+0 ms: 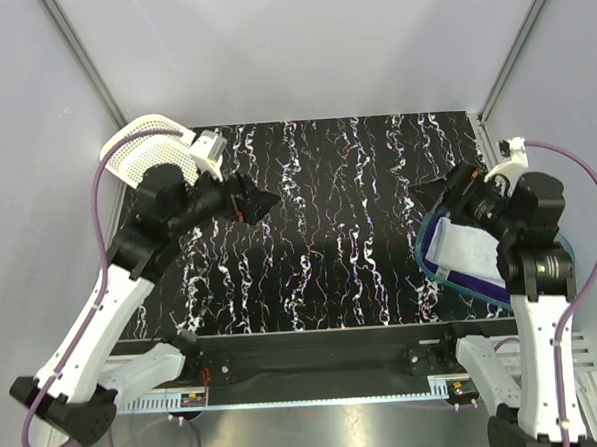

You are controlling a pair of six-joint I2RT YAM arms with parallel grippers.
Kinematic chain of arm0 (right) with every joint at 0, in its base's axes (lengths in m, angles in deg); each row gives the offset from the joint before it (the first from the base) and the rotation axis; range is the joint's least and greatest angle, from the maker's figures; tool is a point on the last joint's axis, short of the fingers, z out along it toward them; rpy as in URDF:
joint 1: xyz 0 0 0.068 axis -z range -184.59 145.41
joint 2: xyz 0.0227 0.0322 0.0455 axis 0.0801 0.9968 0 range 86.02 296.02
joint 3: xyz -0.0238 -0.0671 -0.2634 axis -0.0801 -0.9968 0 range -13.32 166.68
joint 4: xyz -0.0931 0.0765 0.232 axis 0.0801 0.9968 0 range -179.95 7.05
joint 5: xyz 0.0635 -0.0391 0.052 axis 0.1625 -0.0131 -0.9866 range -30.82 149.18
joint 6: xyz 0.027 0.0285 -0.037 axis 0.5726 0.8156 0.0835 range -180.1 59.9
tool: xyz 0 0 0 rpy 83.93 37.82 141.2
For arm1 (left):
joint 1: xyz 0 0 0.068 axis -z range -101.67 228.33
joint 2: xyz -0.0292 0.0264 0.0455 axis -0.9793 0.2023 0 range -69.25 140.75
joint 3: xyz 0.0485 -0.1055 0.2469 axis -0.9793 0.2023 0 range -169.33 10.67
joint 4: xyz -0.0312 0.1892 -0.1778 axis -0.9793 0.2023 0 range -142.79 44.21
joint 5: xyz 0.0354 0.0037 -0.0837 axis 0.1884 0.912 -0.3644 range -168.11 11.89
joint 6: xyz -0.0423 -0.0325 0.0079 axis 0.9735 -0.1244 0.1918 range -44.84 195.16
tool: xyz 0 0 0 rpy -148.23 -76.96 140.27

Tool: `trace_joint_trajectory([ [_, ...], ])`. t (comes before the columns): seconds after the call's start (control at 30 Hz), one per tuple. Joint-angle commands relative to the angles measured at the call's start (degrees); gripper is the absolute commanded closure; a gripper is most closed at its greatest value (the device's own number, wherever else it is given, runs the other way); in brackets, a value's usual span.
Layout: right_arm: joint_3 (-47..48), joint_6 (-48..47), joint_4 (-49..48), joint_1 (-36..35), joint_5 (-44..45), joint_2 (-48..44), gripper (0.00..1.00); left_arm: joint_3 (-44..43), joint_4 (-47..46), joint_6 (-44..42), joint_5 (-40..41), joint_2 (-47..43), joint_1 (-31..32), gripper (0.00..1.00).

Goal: Fold and stack the towels
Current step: Neatly place the folded towel into the bin

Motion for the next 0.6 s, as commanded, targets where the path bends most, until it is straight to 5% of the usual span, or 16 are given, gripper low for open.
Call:
trace_joint_trajectory([
  [0.0,-0.37,-0.41,-4.23,-0.1,3.24,-2.19,0.0,3.35,-4.34,-0.8,4.25,-3.74,0.11,0.01],
  [0.57,1.83,-4.55,-1.68,-0.1,4.03,-0.96,0.0,4.42,-7.33,1.58,3.12,-6.21,0.11,0.01],
])
